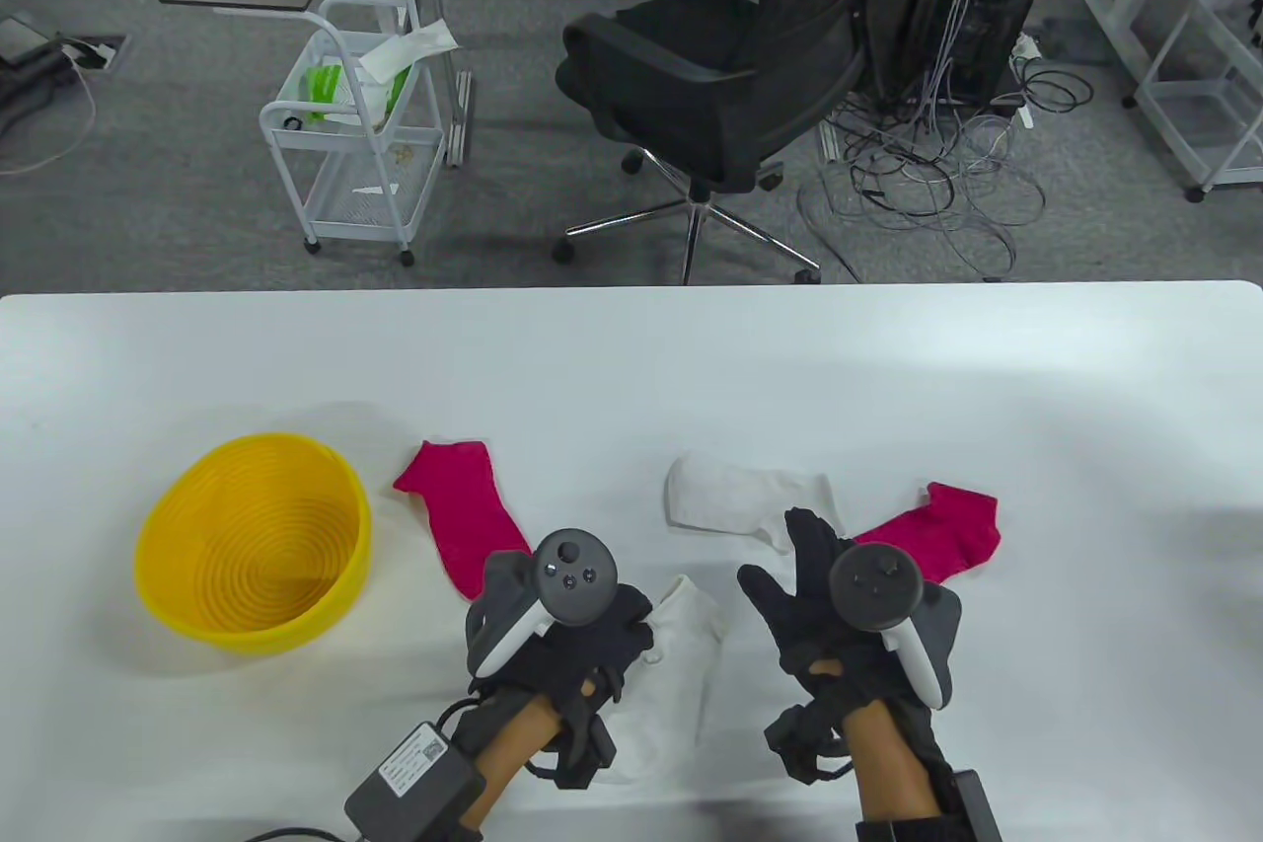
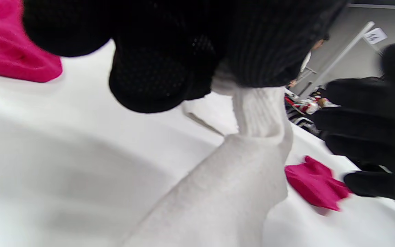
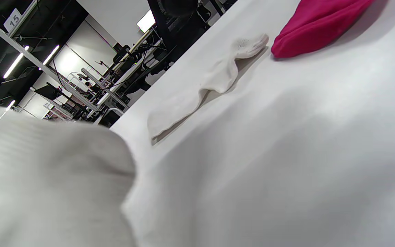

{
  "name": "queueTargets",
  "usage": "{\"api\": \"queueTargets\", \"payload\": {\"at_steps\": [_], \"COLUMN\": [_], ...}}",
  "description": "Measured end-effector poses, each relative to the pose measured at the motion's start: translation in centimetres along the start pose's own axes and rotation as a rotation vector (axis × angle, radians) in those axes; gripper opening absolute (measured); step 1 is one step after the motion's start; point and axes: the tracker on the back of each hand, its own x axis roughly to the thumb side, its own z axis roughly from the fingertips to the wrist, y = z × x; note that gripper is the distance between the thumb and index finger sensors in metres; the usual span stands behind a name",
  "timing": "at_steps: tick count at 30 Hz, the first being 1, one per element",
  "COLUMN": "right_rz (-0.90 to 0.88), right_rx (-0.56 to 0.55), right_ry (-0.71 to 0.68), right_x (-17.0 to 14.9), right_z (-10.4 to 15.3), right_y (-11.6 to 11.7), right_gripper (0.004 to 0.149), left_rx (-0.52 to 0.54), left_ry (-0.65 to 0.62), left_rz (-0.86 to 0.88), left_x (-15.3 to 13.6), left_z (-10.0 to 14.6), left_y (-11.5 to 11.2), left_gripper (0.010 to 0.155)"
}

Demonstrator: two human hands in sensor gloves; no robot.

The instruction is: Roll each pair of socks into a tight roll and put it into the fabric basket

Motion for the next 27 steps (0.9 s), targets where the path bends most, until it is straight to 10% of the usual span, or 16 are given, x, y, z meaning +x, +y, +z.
{"api": "queueTargets", "payload": {"at_steps": [15,27], "right_rz": [0.023,0.056], "right_rx": [0.044,0.099], "right_ry": [-0.006,-0.014], "right_x": [0.4,0.6], "right_z": [-0.2,-0.3], "right_y": [0.8,1.7], "right_gripper": [0.091,0.091], "left_rx": [0.072,0.143], "left_ry": [0.112,0.049], "left_rz": [-0.238,-0.053], "left_x": [-1.1,-1.9], "left_z": [-5.0,-1.6], "left_y": [-3.3,-0.3], "left_gripper": [0.043,0.064]}}
